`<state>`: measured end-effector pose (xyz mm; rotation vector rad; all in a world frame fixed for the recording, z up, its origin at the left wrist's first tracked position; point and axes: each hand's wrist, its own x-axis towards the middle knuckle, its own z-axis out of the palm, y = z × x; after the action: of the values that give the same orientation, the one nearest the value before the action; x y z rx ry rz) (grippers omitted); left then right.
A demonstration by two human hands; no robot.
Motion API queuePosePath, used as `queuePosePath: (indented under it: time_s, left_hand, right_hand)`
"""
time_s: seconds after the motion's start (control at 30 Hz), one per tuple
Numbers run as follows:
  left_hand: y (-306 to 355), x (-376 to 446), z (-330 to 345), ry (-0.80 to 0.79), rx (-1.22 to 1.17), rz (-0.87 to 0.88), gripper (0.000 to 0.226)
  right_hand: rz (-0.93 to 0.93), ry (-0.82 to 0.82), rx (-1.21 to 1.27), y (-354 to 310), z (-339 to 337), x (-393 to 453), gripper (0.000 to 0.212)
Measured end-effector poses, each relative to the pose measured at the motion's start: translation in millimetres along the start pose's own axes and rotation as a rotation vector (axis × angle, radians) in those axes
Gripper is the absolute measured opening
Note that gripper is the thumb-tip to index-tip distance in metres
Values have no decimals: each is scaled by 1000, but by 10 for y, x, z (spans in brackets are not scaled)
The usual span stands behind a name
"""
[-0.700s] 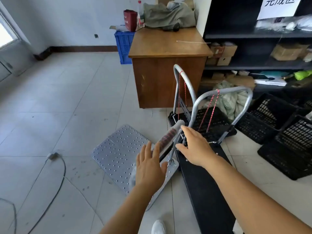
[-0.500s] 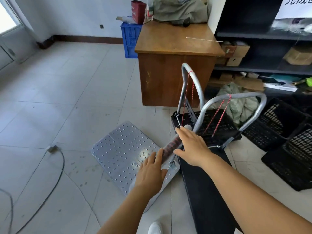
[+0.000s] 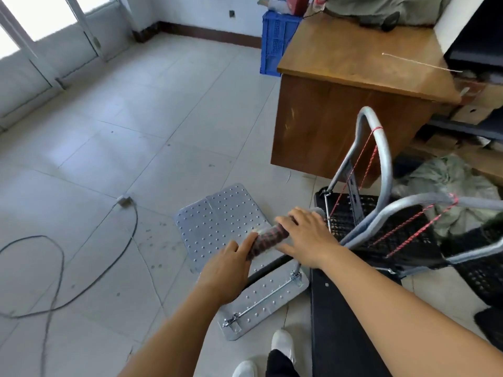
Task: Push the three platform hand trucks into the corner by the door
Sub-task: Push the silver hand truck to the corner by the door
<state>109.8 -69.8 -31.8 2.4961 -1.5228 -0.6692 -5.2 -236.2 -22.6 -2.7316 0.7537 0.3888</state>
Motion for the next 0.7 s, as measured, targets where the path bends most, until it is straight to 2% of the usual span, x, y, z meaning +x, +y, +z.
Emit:
queuePosePath:
  time_s: [0.37,0.7]
  left_hand:
    - [-253,234,-179,101,33,-166,49]
    - [-464,896,-406,157,33,-235,49]
  right_hand:
    - [-181,-81,-2,-55,-141,667,46]
    - [-234,-144,-108,40,-509,1533,47]
